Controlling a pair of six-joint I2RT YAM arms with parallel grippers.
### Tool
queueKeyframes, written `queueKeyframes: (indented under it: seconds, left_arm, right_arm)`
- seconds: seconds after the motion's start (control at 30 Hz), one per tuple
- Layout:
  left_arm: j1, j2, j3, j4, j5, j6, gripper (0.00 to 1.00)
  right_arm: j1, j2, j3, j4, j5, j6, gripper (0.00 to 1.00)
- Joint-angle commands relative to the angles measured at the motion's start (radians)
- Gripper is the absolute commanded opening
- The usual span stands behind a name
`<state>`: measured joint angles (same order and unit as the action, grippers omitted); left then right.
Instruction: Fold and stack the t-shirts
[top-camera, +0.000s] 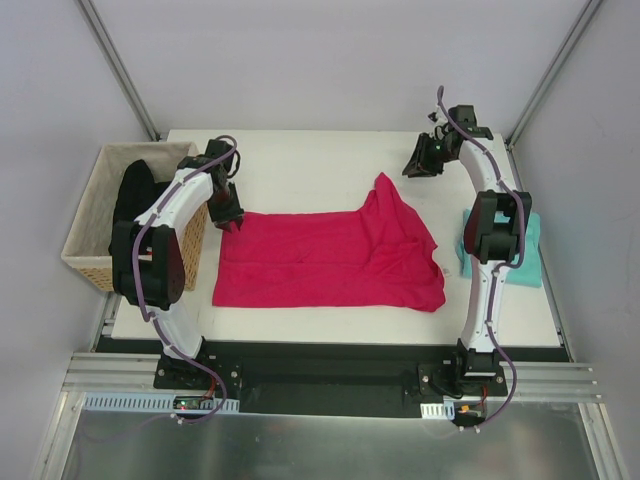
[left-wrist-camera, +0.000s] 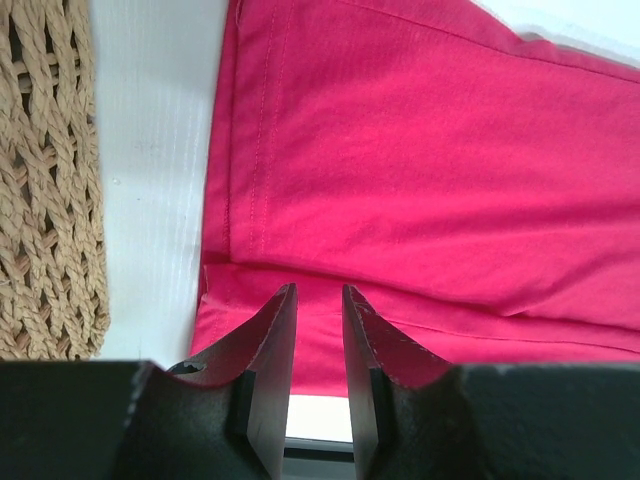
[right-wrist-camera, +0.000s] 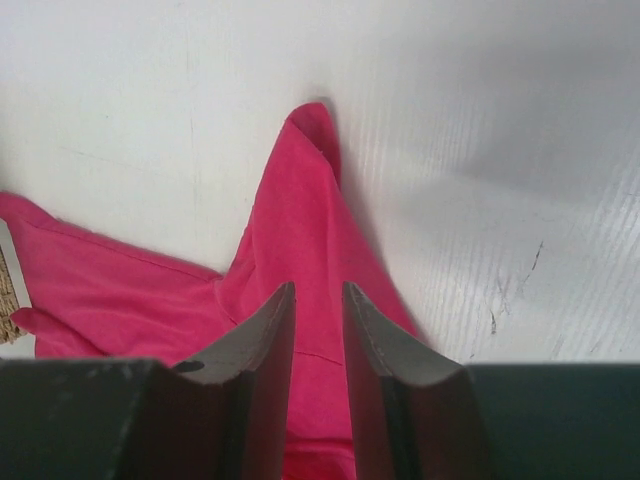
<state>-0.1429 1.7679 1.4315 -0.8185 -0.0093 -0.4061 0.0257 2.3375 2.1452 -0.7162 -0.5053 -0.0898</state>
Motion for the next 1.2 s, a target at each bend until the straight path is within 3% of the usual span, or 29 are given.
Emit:
queueKeyframes:
  seconds: [0.0,0.27,0.5,0.7,0.97,1.17]
  left_arm:
    - [0.0,-0.01,0.05,-0.03,-0.006,-0.007,0.25]
    - [0.0,0.008,0.064,-0.038,-0.012,0.0,0.25]
    - [0.0,0.033,0.096,-0.042,-0.008,0.006,0.25]
    - [0.0,0.05,0.109,-0.047,-0.009,0.007,0.25]
    - [0.0,0.054,0.109,-0.047,-0.014,0.006,0.25]
    - [0.002,0.059,0.109,-0.048,-0.015,0.006,0.25]
  right_arm:
    - [0.002,0.045,0.045,0.0,-0.029,0.012,0.3]
    - [-0.006,0.085,0.067,0.015,-0.053,0.021,0.41]
    - [-0.009,0.108,0.071,0.018,-0.081,0.028,0.41]
    - [-0.009,0.125,0.07,0.018,-0.102,0.039,0.4]
    - [-0.004,0.143,0.064,0.026,-0.137,0.056,0.31]
    - [0.0,0.154,0.064,0.023,-0.148,0.058,0.31]
